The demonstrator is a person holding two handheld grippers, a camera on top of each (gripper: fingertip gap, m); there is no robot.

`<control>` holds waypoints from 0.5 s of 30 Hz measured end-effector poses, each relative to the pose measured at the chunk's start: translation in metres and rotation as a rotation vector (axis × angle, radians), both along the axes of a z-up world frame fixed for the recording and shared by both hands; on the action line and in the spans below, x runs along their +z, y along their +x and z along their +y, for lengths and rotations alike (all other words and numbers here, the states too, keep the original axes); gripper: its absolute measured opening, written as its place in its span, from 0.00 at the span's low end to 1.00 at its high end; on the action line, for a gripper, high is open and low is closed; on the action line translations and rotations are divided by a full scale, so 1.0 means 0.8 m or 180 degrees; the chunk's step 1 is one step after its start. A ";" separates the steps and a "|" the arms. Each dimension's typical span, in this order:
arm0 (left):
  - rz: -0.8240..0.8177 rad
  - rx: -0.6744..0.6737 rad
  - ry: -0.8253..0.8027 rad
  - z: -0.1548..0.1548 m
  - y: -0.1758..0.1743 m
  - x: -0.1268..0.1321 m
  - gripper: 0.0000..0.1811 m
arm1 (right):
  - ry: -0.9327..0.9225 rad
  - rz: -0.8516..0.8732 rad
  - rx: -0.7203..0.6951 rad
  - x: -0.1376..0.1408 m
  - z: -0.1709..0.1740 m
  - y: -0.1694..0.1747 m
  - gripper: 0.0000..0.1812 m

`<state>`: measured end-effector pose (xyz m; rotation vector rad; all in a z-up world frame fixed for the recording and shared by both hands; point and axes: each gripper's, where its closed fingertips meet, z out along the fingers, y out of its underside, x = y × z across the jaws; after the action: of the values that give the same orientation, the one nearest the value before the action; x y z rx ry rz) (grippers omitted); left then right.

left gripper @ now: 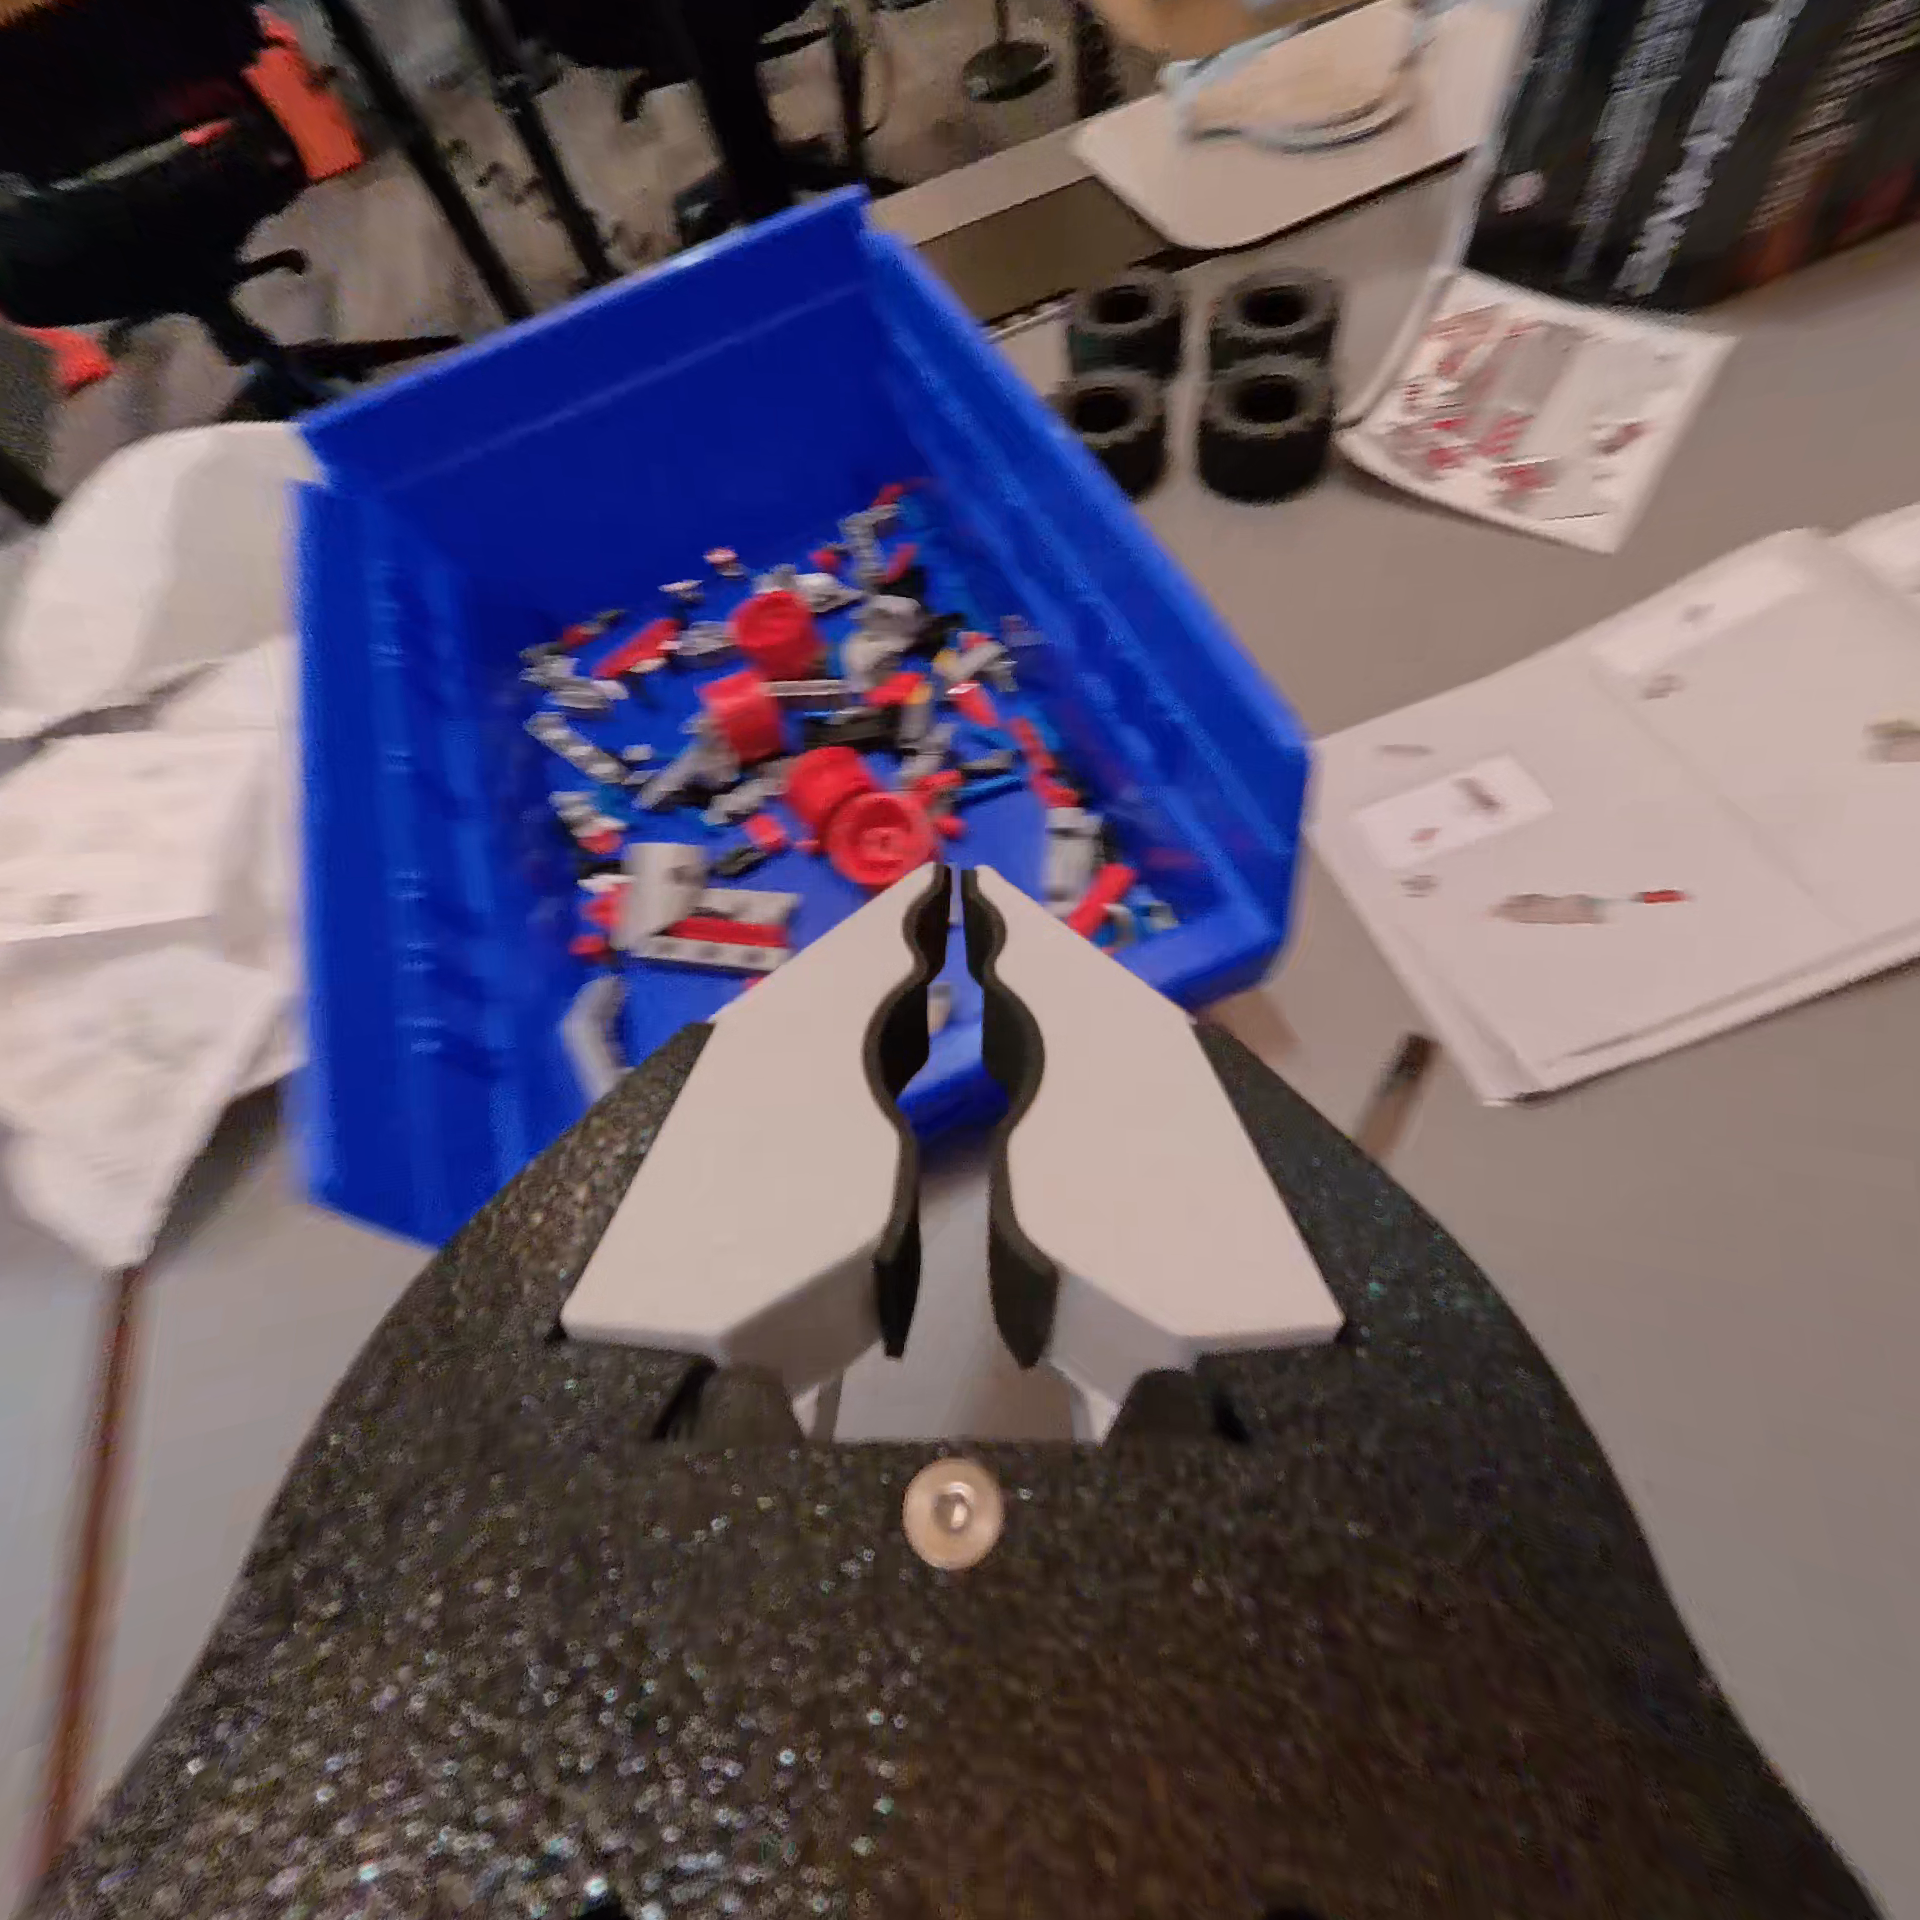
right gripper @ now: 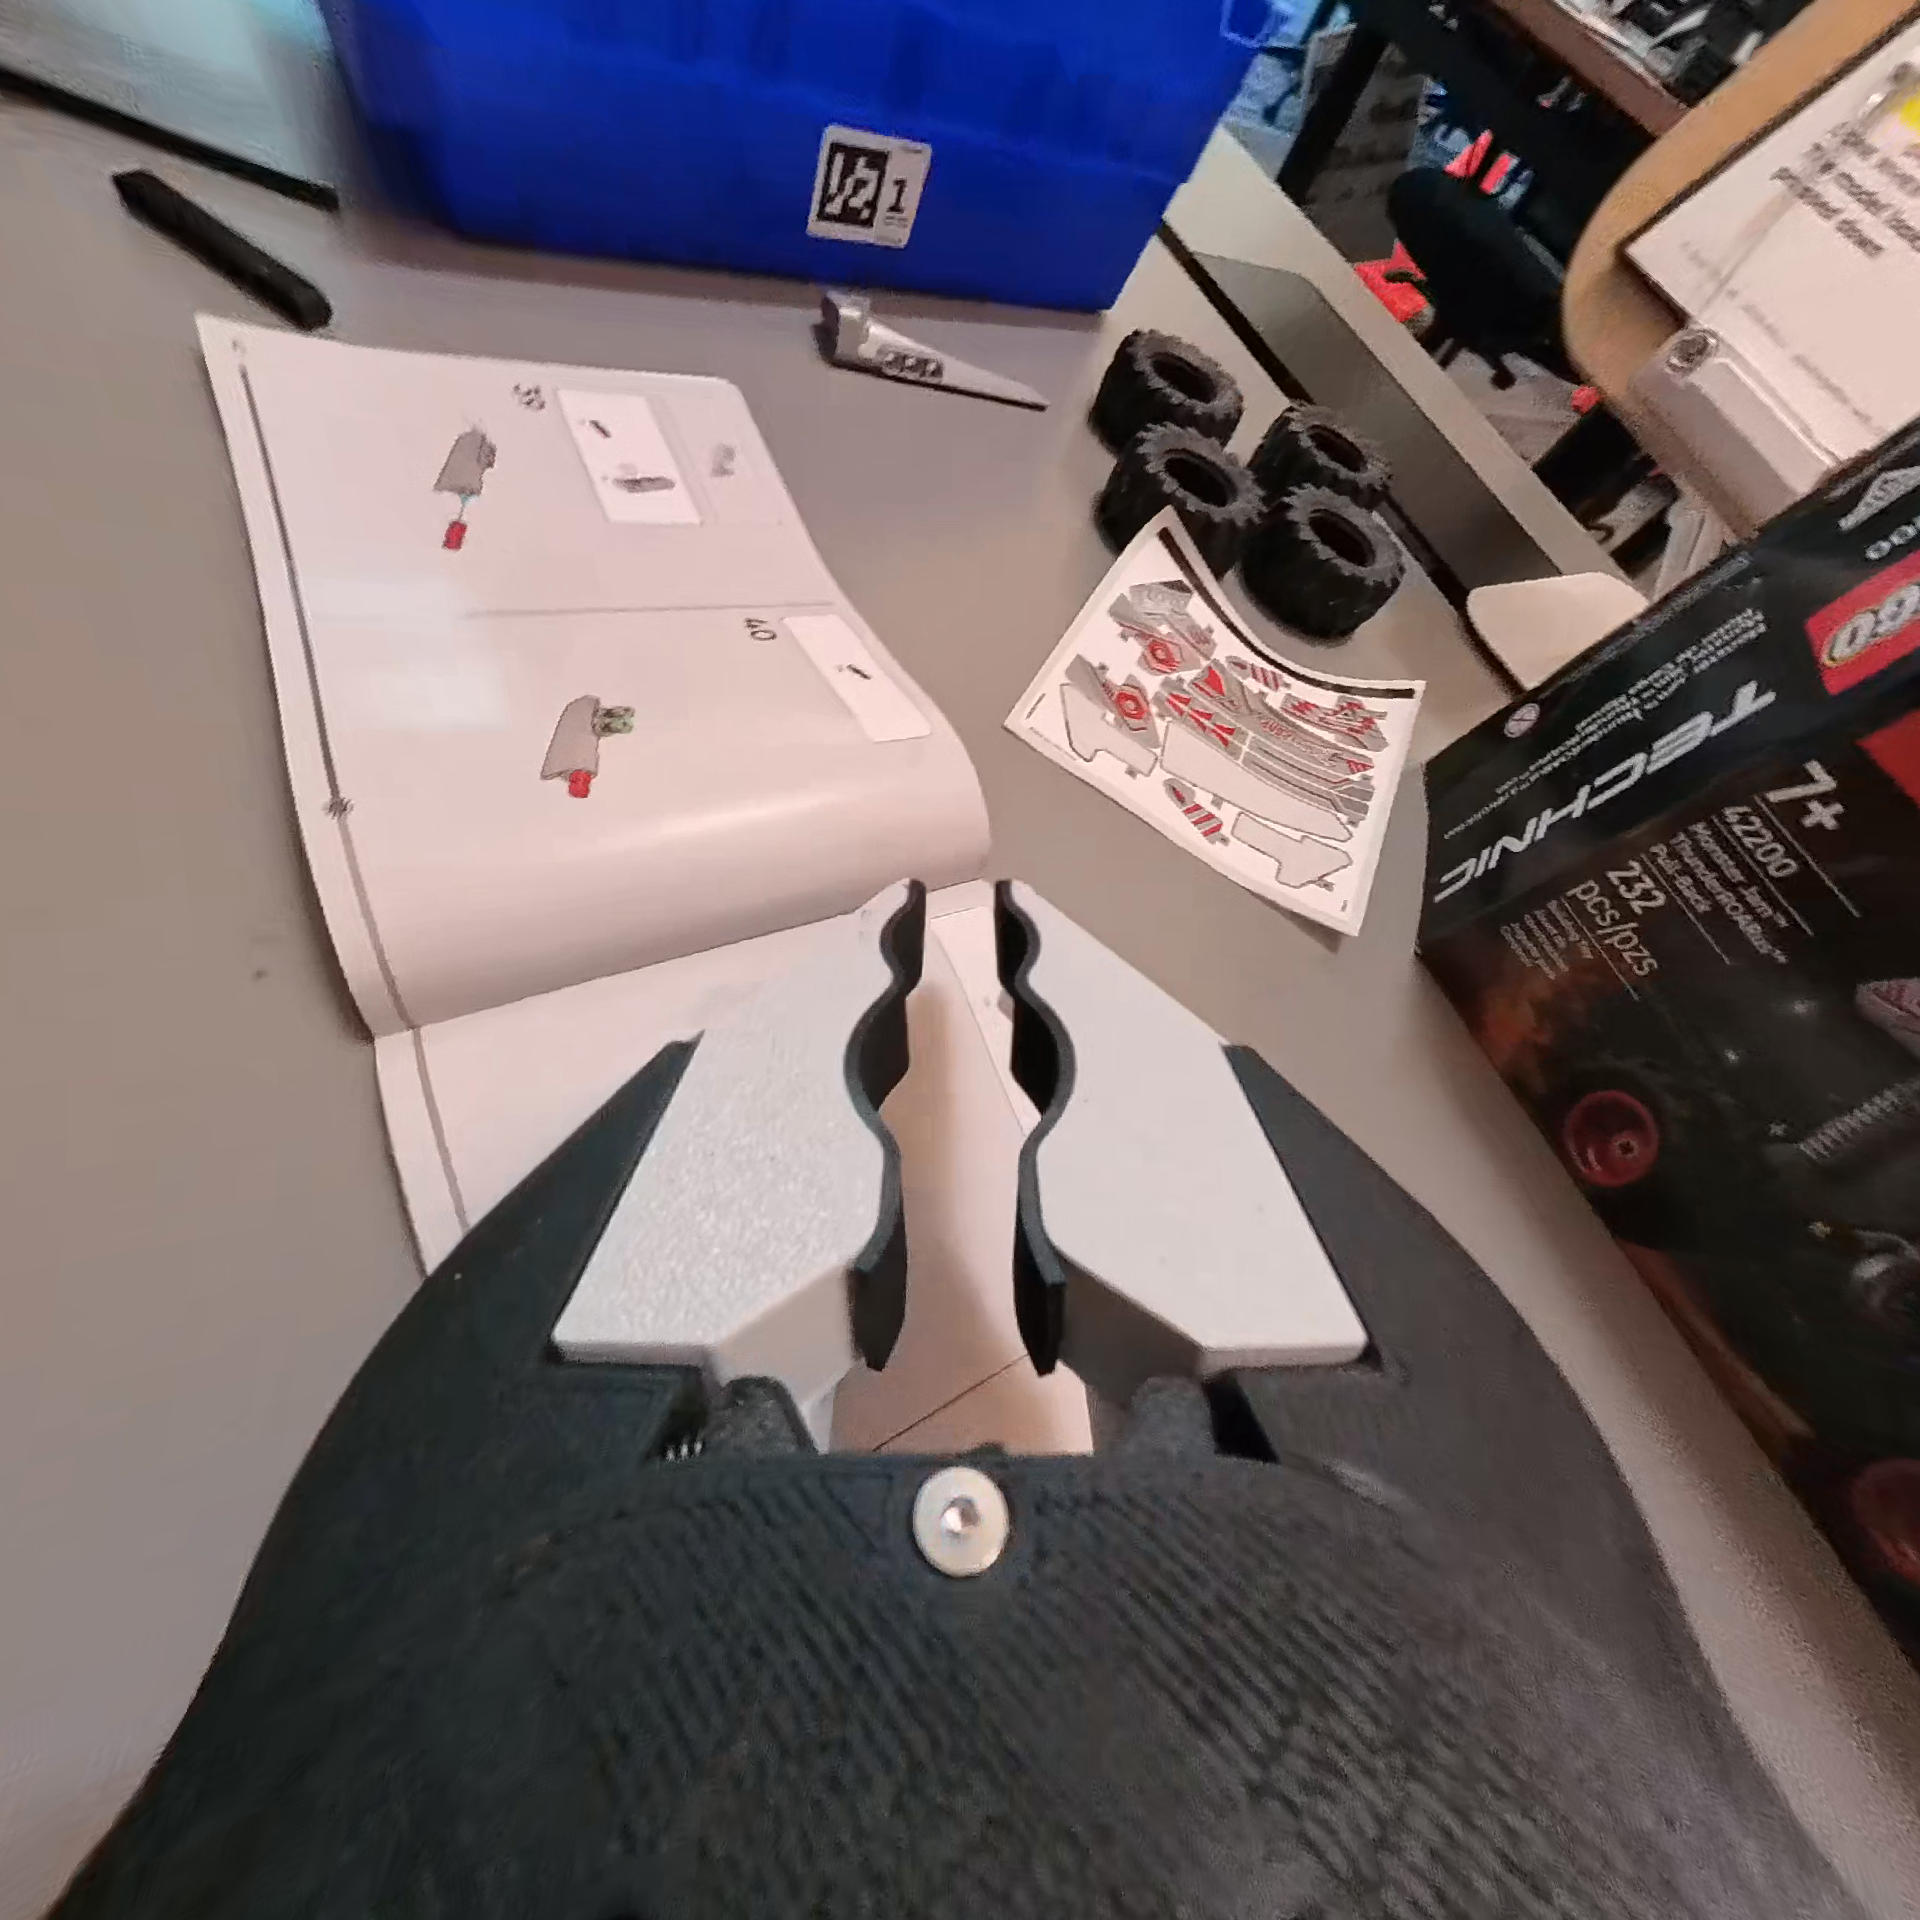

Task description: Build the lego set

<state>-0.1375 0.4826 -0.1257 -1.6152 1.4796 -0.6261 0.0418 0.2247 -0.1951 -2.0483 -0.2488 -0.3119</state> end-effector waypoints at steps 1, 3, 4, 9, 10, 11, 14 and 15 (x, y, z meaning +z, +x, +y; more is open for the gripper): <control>0.0084 0.0070 0.0082 0.019 -0.004 0.008 0.00 | 0.0020 0.0008 -0.0034 0.001 0.000 0.002 0.07; 0.0193 0.0217 0.0299 0.059 -0.005 0.029 0.00 | -0.0007 -0.0019 -0.0132 -0.001 0.001 0.008 0.10; 0.0284 0.0196 0.0372 0.075 -0.001 0.034 0.00 | -0.0050 -0.0038 -0.0203 -0.003 0.002 0.012 0.11; 0.1434 -0.0264 0.0242 0.126 0.044 -0.006 0.09 | -0.0095 0.0030 -0.0617 -0.006 0.009 0.035 0.11; 0.1708 -0.0269 0.0179 0.135 0.051 -0.023 0.10 | -0.0069 0.0036 -0.0664 -0.004 0.010 0.038 0.11; 0.2026 -0.0266 0.0096 0.142 0.052 -0.041 0.10 | -0.0061 0.0022 -0.0698 -0.004 0.011 0.041 0.11; 0.2826 -0.0171 0.0058 0.160 0.043 -0.088 0.12 | -0.0045 -0.0107 -0.0798 -0.003 0.009 0.052 0.10; 0.3055 -0.0195 0.0024 0.161 0.039 -0.099 0.14 | -0.0043 -0.0139 -0.0827 -0.003 0.008 0.054 0.10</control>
<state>-0.1066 0.6111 -0.2051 -1.9799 2.1837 0.1950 0.0854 0.2313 -0.1975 -2.0907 -0.0101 -0.5160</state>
